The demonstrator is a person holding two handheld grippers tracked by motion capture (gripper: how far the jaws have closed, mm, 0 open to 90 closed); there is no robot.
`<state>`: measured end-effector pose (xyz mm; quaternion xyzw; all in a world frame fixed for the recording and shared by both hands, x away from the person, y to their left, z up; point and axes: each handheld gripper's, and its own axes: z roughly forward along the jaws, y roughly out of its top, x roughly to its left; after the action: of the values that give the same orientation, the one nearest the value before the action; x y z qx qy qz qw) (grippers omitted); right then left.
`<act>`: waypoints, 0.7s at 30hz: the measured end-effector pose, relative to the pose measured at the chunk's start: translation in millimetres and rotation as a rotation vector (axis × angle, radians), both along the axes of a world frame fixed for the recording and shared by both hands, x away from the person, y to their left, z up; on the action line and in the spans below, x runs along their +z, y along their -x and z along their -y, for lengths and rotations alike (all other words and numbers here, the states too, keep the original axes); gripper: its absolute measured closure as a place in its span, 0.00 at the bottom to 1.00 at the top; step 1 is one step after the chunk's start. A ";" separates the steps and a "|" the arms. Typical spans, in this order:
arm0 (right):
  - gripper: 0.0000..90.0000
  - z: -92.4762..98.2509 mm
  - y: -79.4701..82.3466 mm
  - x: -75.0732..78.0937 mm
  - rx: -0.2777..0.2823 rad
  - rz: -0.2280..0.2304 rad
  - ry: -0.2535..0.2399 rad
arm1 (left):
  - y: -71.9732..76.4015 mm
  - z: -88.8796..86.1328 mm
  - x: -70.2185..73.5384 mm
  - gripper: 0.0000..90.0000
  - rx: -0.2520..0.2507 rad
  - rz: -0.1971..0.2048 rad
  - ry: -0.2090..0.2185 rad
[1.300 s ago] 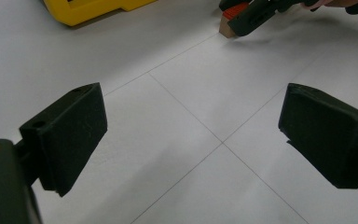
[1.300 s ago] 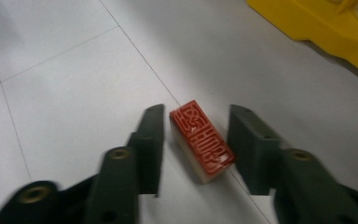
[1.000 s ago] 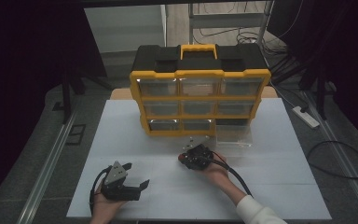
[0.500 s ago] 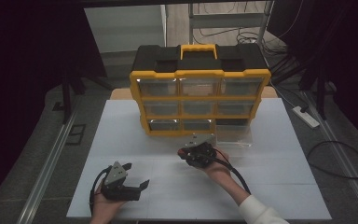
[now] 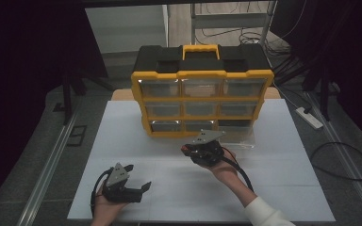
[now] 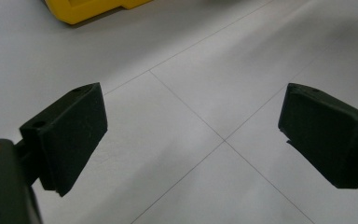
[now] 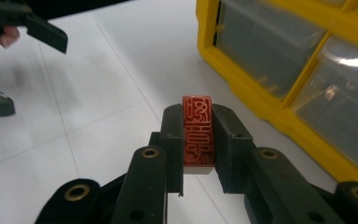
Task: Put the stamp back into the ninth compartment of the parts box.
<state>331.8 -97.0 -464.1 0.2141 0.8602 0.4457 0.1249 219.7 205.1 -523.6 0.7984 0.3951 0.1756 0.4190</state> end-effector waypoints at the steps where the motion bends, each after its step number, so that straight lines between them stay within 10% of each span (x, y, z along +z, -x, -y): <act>1: 0.84 0.8 0.3 2.2 -0.001 0.003 -0.007 | 0.0 -0.1 0.0 0.09 0.000 0.000 0.000; 21: 0.84 12.8 1.3 21.1 -0.024 0.034 -0.064 | -0.5 -0.1 -0.3 0.09 -0.003 0.000 -0.002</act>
<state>330.5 -109.8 -443.0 0.2208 0.8406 0.4750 0.1381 220.2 205.2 -523.9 0.7995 0.3937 0.1753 0.4184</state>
